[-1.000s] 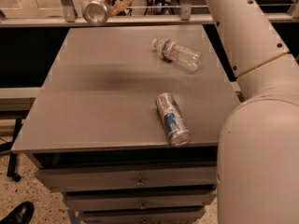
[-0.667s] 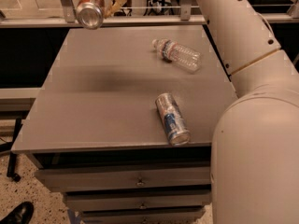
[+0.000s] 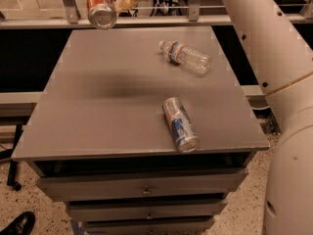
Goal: Place coke can upright
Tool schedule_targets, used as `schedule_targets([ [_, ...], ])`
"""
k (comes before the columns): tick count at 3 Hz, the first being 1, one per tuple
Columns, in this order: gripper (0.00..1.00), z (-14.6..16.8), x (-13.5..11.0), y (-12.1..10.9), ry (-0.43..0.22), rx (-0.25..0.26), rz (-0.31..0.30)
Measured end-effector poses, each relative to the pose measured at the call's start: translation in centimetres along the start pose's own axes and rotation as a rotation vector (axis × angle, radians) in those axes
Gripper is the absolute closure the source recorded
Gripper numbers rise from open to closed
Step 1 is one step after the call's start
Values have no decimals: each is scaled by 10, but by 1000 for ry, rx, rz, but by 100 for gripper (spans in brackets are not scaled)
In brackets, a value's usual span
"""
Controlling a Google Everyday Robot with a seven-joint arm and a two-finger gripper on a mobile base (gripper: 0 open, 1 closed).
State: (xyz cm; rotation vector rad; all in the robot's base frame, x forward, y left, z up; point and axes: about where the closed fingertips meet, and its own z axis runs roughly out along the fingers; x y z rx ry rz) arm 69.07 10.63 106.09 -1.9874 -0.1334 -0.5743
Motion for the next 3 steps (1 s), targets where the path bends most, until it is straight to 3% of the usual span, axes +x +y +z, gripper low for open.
schedule_targets([
  [1,100,-41,-1,-8,59,112,-123],
  [2,100,-78,-6,-21,93,130,-311],
  [3,100,-77,-8,-23,93,132,-414],
])
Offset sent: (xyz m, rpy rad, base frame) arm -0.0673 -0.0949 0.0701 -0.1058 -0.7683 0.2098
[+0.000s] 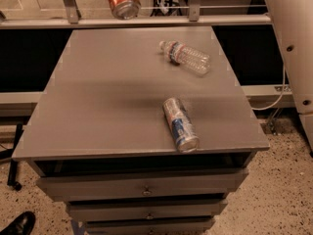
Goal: Place coke can upright
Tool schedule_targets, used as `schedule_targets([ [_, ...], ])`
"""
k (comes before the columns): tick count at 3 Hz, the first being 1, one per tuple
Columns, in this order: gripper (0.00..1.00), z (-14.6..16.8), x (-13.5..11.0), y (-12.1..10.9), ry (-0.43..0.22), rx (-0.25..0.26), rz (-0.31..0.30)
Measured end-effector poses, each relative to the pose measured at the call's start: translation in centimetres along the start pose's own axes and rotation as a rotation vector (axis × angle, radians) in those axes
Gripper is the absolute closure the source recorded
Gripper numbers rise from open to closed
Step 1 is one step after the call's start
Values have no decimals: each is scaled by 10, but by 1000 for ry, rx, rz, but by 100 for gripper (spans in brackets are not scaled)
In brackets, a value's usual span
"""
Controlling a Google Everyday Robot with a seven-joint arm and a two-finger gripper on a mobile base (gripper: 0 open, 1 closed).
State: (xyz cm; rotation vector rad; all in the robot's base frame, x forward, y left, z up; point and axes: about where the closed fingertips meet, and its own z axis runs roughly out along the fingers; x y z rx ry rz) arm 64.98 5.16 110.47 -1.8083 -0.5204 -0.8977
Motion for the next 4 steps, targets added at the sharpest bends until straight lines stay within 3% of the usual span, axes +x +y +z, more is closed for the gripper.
schedule_targets([
  [1,100,6,0,-4,-18,13,-3],
  [2,100,4,-3,-15,5,21,-71],
  [3,100,-20,-38,-7,111,16,-247],
  [4,100,-52,-58,18,199,-21,-350],
])
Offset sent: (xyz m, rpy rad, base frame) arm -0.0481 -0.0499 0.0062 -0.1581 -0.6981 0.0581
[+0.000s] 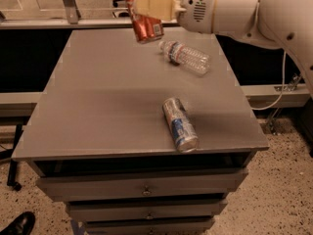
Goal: Place coke can upright
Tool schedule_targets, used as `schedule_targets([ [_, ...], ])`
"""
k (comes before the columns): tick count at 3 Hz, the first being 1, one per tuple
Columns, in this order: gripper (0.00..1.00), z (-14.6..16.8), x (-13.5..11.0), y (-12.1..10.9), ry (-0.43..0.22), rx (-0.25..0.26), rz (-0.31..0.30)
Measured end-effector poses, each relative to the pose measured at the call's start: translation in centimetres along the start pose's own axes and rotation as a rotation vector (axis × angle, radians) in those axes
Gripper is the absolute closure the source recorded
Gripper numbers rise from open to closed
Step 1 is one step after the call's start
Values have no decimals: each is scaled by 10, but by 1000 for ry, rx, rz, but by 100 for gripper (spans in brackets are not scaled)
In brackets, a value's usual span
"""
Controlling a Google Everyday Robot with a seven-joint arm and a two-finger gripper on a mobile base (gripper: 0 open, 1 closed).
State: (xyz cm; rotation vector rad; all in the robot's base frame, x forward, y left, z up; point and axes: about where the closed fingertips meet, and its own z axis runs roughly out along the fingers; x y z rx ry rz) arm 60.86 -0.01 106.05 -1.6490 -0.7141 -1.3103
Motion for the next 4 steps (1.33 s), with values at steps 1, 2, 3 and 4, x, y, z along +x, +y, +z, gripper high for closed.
schedule_targets([
  [1,100,-21,2,4,23,-25,-96],
  [2,100,-16,1,3,19,-16,-98],
  [3,100,-25,-6,5,23,25,-185],
  [4,100,-49,-17,26,39,62,-264],
])
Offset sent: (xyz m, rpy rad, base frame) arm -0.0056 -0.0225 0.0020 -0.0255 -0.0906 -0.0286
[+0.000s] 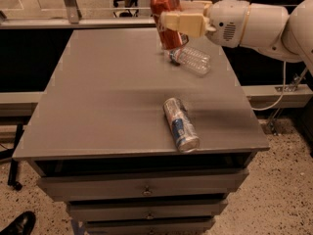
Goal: Place coke can upright
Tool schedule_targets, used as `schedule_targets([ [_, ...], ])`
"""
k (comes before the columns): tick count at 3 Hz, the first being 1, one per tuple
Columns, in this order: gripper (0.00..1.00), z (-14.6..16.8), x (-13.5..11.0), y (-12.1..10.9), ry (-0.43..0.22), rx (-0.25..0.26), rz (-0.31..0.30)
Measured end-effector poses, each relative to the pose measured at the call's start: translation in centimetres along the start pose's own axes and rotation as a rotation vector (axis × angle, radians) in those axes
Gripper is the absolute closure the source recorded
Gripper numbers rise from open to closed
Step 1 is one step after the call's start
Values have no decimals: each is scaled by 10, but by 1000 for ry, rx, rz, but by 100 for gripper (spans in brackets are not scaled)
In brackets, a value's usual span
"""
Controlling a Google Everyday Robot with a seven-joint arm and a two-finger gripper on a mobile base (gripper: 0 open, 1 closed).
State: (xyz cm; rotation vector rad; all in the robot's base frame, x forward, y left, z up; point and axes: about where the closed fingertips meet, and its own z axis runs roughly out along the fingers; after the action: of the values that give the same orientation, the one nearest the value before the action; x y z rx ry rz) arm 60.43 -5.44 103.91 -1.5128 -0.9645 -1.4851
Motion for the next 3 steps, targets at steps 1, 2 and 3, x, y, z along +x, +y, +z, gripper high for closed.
schedule_targets([
  [1,100,-30,-15,19,2,14,-57],
  [2,100,-55,-31,29,42,18,-65],
  [3,100,-81,-67,33,124,16,-15],
])
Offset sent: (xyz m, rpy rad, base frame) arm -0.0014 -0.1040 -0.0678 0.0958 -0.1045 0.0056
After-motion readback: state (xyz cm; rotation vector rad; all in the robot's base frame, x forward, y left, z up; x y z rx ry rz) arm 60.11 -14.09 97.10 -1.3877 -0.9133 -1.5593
